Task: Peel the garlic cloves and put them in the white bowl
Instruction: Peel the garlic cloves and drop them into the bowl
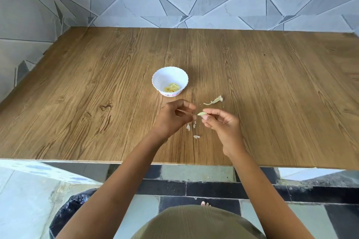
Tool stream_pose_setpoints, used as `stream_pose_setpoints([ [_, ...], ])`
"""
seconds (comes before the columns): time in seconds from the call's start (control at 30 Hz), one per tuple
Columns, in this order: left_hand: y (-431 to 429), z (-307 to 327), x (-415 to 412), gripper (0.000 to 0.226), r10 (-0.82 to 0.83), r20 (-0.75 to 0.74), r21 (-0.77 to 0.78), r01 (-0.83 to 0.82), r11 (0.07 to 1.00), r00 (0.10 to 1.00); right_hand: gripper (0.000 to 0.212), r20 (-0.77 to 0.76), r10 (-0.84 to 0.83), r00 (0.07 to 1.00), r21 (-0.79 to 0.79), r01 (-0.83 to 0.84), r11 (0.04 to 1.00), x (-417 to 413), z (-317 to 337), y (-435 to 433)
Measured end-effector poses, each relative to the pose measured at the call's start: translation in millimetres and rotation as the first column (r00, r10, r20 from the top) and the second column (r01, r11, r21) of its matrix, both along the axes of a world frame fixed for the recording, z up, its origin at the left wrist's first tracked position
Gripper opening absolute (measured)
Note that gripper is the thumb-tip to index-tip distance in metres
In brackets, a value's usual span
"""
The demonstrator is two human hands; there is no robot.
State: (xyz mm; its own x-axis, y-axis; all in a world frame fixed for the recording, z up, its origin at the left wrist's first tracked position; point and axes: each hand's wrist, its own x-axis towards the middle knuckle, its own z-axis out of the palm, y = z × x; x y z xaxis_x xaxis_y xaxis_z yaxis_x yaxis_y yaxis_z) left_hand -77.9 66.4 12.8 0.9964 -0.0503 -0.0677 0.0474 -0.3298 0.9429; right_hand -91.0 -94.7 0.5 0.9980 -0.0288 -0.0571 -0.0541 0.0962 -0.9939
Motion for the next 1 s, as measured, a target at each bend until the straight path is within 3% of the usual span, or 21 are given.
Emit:
stream_pose_setpoints([
  [0.1,-0.4,5.9,-1.9,0.015,-0.079,-0.060,-0.111,0.072,0.991,0.995,0.013,-0.026,-0.003,1.000,0.049,0.005,0.999,-0.5,2.3,1.1],
  [0.23,-1.7,5.3,-0.6,0.006,-0.075,-0.036,-0.091,0.071,0.993,0.997,0.007,-0.058,0.006,0.998,0.029,-0.005,1.000,-2.5,1.4,3.8],
  [0.47,4.7,7.1,-1.1,0.019,-0.159,-0.021,-0.151,0.154,0.977,0.987,0.007,-0.053,0.016,0.998,-0.012,-0.017,1.000,-3.3,1.4,2.2],
  [0.67,11.7,4.2,-1.6,0.009,-0.015,-0.090,-0.153,0.001,0.988,0.996,0.008,0.087,0.050,0.995,-0.288,-0.023,0.957,-6.1,-9.6,3.0],
  [0.83,47.3,-17.5,-4.6,0.003,0.296,0.026,0.164,-0.296,0.941,0.955,0.024,0.139,0.069,0.988,-0.527,0.014,0.850,-14.2,-29.1,9.6],
  [1.0,73.2,-25.7,-6.1,0.003,0.334,0.147,0.375,-0.365,0.852,0.931,0.030,0.214,0.107,0.971,-0.644,0.058,0.763,-22.3,-39.0,18.8],
])
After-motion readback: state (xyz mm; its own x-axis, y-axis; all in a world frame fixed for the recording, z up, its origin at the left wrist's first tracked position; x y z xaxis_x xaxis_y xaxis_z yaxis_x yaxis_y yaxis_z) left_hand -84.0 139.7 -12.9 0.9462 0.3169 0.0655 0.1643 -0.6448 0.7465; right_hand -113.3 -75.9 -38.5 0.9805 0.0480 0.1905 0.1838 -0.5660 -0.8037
